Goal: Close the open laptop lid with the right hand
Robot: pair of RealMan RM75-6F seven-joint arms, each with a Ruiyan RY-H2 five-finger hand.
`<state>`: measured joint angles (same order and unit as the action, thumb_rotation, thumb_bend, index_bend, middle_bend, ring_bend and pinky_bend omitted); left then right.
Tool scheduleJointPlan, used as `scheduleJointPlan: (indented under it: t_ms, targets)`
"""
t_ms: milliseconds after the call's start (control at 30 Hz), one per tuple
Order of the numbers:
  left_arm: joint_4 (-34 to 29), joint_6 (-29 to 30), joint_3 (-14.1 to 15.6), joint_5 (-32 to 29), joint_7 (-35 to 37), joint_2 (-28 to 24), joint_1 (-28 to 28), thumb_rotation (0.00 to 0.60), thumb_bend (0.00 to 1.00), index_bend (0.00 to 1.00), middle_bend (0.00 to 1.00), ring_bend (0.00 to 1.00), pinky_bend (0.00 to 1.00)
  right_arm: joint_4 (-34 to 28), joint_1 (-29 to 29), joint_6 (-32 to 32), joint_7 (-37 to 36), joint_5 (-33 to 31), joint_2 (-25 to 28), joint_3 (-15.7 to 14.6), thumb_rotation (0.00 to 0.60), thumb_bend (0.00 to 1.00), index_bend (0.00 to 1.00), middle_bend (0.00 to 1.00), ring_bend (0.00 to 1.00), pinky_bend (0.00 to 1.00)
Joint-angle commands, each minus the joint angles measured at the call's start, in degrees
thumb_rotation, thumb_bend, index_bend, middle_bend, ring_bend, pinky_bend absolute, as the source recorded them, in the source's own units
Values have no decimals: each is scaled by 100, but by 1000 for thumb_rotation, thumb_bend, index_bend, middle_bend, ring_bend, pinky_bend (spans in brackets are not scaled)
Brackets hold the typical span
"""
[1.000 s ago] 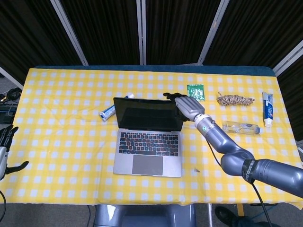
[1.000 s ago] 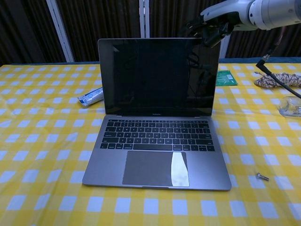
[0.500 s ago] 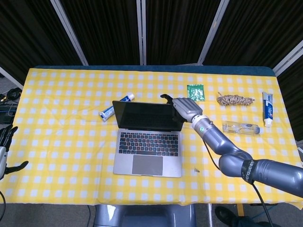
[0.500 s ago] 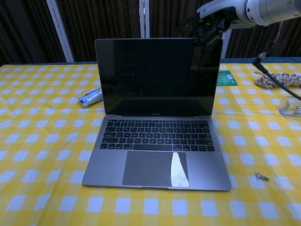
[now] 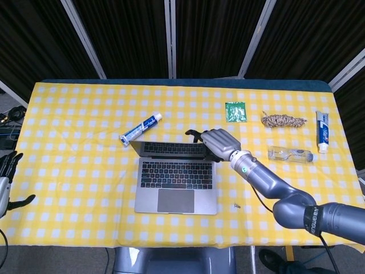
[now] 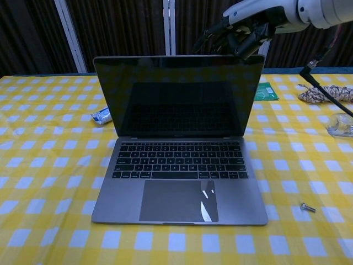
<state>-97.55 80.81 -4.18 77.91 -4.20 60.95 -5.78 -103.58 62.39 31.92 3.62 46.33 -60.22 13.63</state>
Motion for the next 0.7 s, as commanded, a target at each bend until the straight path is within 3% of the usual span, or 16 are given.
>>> scheduleJointPlan:
  t_ms: [33, 333, 700]
  targets:
    - [5, -12, 4, -7, -23, 12, -7, 600, 0, 0, 0, 0, 0, -349, -161, -22, 10, 500, 169, -36, 600, 1000, 156, 303, 278, 267]
    - [22, -14, 5, -18, -61, 41, -17, 600, 0, 0, 0, 0, 0, -856, -381, 70, 388, 1582, 224, -383, 600, 1000, 156, 291, 277, 265]
    - [35, -47, 20, -27, -77, 57, -31, 600, 0, 0, 0, 0, 0, -901, -464, 150, 1093, 2135, -66, -944, 600, 1000, 151, 289, 277, 257]
